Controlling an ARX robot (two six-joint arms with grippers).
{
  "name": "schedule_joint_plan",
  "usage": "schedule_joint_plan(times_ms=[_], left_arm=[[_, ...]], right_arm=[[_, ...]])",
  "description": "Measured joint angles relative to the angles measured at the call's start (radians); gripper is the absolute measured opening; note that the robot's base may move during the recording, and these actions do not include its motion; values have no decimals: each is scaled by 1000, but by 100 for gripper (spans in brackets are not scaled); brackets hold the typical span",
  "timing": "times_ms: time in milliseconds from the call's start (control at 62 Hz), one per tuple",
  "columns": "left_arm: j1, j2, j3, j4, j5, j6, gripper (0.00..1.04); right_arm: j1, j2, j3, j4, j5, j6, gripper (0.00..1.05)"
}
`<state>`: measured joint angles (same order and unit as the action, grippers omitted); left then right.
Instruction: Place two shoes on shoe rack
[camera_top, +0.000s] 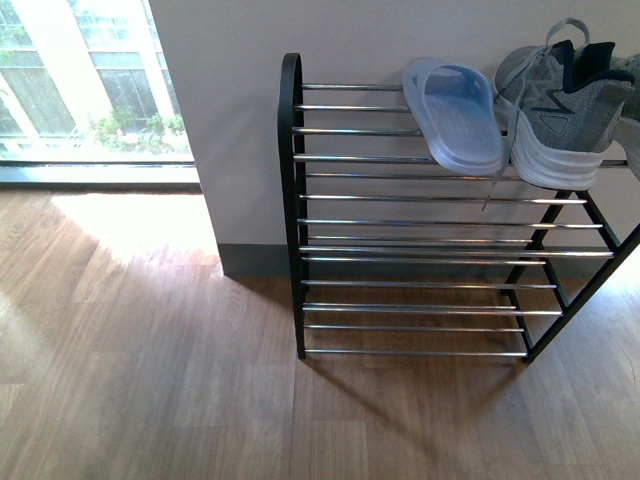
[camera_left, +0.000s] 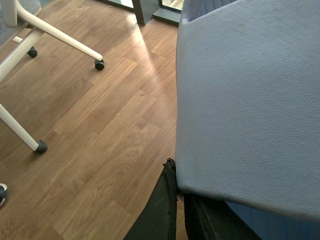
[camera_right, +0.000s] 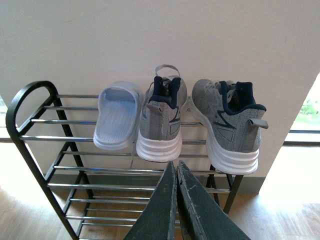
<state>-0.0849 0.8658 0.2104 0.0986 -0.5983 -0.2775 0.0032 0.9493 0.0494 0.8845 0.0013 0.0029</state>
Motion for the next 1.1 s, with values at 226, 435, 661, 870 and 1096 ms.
schedule_joint_plan(times_ms=[226,435,661,870,1096], left_arm=[[0,0,0,0,0,0,2],[0,0,0,0,0,0,2],[0,0,0,0,0,0,2],[0,0,0,0,0,0,2],[0,0,0,0,0,0,2]], right_arm=[[0,-177,-29,-147,0,0,1],[0,-355,-30,-303,0,0,1],[0,-481,-30,-422,0,0,1],[0,-579,-31,-516,0,0,1],[0,-679,-31,-614,0,0,1]])
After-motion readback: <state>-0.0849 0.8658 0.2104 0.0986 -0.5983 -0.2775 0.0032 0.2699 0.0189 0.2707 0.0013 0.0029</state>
